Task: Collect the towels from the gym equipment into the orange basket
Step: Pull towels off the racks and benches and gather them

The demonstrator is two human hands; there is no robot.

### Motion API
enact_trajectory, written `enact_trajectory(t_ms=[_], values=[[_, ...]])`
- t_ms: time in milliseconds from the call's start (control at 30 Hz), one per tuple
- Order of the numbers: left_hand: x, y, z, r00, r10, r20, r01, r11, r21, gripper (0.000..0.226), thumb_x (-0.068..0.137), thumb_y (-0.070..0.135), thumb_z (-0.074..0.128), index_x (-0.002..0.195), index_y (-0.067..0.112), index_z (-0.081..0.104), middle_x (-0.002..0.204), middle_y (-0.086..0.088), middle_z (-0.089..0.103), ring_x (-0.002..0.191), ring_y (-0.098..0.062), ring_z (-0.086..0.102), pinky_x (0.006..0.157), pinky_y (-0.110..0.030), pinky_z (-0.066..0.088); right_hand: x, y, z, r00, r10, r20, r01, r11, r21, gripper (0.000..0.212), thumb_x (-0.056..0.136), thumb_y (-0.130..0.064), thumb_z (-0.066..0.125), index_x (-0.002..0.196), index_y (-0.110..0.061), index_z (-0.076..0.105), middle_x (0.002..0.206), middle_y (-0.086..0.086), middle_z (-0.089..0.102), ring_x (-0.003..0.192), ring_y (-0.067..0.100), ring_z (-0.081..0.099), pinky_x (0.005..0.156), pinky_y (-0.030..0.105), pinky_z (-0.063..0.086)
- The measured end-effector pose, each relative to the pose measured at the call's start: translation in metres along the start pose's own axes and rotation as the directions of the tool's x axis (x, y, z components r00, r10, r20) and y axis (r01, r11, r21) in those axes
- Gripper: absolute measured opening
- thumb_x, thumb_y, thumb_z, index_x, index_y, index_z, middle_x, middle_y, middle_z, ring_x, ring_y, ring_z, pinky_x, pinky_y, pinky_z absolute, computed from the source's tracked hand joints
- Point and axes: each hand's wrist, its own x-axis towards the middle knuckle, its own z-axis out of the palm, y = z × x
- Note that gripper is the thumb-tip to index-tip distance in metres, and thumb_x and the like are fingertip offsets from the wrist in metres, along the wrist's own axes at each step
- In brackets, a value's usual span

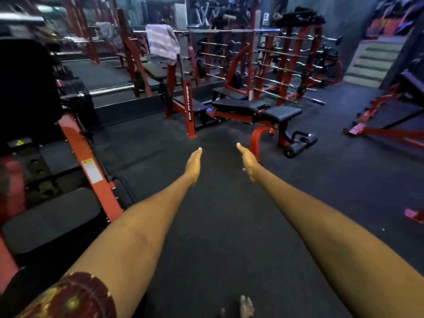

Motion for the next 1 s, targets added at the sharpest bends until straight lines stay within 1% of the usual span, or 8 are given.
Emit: enact_trajectory(t_ms=[200,400,533,600,667,733,833,1000], values=[[0.129,0.023,0.021,0.996,-0.036,-0.087,0.028,0.995,-0.094,0.060,0.101,0.047,0.017,0.149,0.011,0.022,0.157,-0.004,0.021,0.146,-0.020,0.019,0.117,-0.032,0.015,0.135,-0.045,0.000,0.979,-0.045,0.200,0.056,0.997,-0.049,0.058,0.102,-0.043,0.023,0.150,-0.011,0.019,0.159,0.004,0.016,0.147,0.020,0.015,0.117,0.037,0.016],[0.246,0.081,0.024,0.980,-0.014,-0.198,-0.010,0.992,-0.123,0.059,0.101,0.046,0.018,0.150,0.013,0.019,0.158,-0.003,0.018,0.146,-0.019,0.017,0.118,-0.031,0.013,0.265,-0.116,0.003,0.963,-0.055,0.262,0.063,0.998,-0.022,0.052,0.103,-0.035,0.025,0.147,-0.006,0.028,0.154,0.012,0.028,0.142,0.024,0.026,0.111,0.031,0.024],[0.326,0.101,0.009,0.952,0.019,-0.305,-0.059,0.991,-0.123,0.055,0.102,0.042,0.024,0.149,0.012,0.024,0.157,-0.002,0.024,0.145,-0.017,0.020,0.117,-0.030,0.014,0.376,-0.128,0.031,0.947,-0.052,0.318,0.062,0.998,-0.022,0.054,0.101,-0.038,0.032,0.147,-0.009,0.030,0.153,0.008,0.031,0.142,0.023,0.028,0.111,0.030,0.025],[0.371,0.101,-0.001,0.942,0.037,-0.335,-0.078,0.991,-0.111,0.055,0.102,0.041,0.024,0.149,0.012,0.023,0.157,-0.002,0.023,0.145,-0.017,0.020,0.117,-0.030,0.014,0.438,-0.128,0.059,0.920,-0.045,0.389,0.066,0.997,-0.039,0.069,0.092,-0.057,0.042,0.147,-0.016,0.034,0.154,0.004,0.032,0.142,0.022,0.030,0.118,0.035,0.020],[0.421,0.096,-0.012,0.935,0.035,-0.354,-0.074,0.993,-0.097,0.055,0.102,0.041,0.024,0.149,0.012,0.023,0.157,-0.002,0.022,0.145,-0.017,0.020,0.118,-0.030,0.014,0.541,-0.106,0.092,0.891,-0.030,0.452,0.066,0.996,-0.065,0.107,0.061,-0.084,0.053,0.146,-0.021,0.035,0.153,0.003,0.035,0.141,0.023,0.032,0.119,0.043,0.021],[0.465,0.093,-0.022,0.925,0.034,-0.379,-0.075,0.993,-0.094,0.055,0.102,0.040,0.025,0.149,0.011,0.024,0.157,-0.003,0.022,0.145,-0.017,0.020,0.118,-0.030,0.014,0.604,-0.099,0.119,0.872,0.002,0.490,0.046,0.995,-0.085,0.136,0.032,-0.091,0.060,0.147,-0.023,0.033,0.153,0.001,0.035,0.142,0.025,0.031,0.118,0.045,0.023],[0.549,0.113,-0.042,0.911,0.022,-0.412,-0.071,0.992,-0.103,0.055,0.102,0.040,0.026,0.148,0.009,0.025,0.157,-0.004,0.023,0.145,-0.018,0.020,0.118,-0.030,0.014,0.682,-0.125,0.151,0.852,-0.006,0.524,0.062,0.994,-0.090,0.131,0.038,-0.087,0.061,0.147,-0.021,0.033,0.153,0.001,0.034,0.142,0.023,0.031,0.118,0.045,0.023],[0.666,0.167,-0.074,0.902,0.062,-0.427,-0.104,0.992,-0.076,0.056,0.102,0.040,0.026,0.149,0.009,0.023,0.157,-0.004,0.022,0.145,-0.019,0.020,0.119,-0.032,0.014,0.789,-0.199,0.181,0.872,-0.138,0.469,0.150,0.989,0.010,0.111,0.050,-0.080,0.057,0.142,-0.022,0.042,0.148,0.002,0.041,0.139,0.023,0.037,0.117,0.045,0.028]])
